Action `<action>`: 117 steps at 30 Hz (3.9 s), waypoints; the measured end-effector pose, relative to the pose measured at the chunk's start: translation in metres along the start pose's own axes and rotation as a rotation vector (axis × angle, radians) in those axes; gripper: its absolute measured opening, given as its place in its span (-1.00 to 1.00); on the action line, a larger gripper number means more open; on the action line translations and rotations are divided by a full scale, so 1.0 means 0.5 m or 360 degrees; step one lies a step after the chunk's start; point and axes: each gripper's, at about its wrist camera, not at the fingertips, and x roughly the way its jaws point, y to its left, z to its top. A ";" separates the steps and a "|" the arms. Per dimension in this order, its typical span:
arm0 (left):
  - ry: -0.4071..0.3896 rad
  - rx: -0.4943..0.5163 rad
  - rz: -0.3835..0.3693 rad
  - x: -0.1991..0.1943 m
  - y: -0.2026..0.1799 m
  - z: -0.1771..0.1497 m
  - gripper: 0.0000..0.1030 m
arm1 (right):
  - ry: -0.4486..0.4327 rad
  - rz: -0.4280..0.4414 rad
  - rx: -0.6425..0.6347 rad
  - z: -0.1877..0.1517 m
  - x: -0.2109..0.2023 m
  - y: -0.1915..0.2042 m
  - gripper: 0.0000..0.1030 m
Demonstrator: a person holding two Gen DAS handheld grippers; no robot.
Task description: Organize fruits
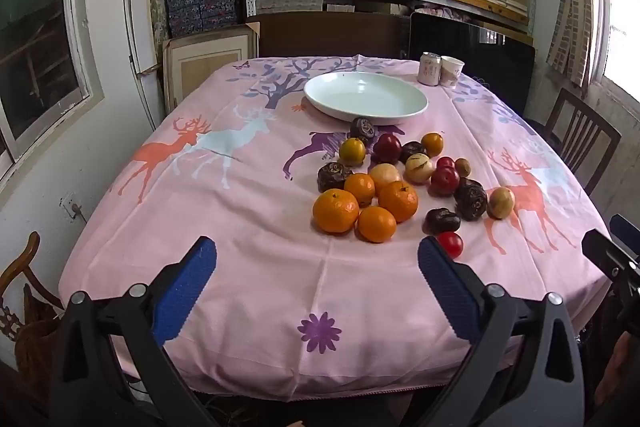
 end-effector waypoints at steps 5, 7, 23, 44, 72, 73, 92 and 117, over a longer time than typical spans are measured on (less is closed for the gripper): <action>0.0005 -0.0002 -0.0003 0.000 0.000 0.000 0.92 | -0.0013 -0.0003 -0.0009 0.000 -0.002 0.000 0.93; 0.0000 0.0003 0.0000 -0.001 0.000 0.000 0.92 | -0.0009 -0.0002 -0.0006 0.000 -0.001 0.000 0.93; 0.0010 0.0000 0.0000 0.001 0.002 0.000 0.92 | 0.0001 0.0009 0.0006 0.001 -0.005 -0.010 0.93; 0.0008 0.0005 0.0003 0.000 0.000 -0.001 0.92 | 0.0002 0.0016 -0.0003 -0.003 -0.001 0.000 0.93; 0.0011 0.0014 0.0002 0.002 -0.004 -0.009 0.92 | 0.0006 0.0019 -0.0004 -0.007 -0.001 0.002 0.93; 0.0011 0.0014 0.0002 0.002 -0.004 -0.009 0.92 | 0.0006 0.0018 -0.0004 -0.008 -0.001 0.003 0.93; 0.0012 0.0016 0.0004 0.002 -0.005 -0.010 0.92 | 0.0008 0.0021 -0.0007 -0.008 0.001 0.000 0.93; 0.0247 0.0134 0.0031 0.238 0.001 0.010 0.68 | 0.0208 -0.0018 0.0158 -0.030 0.122 -0.100 0.93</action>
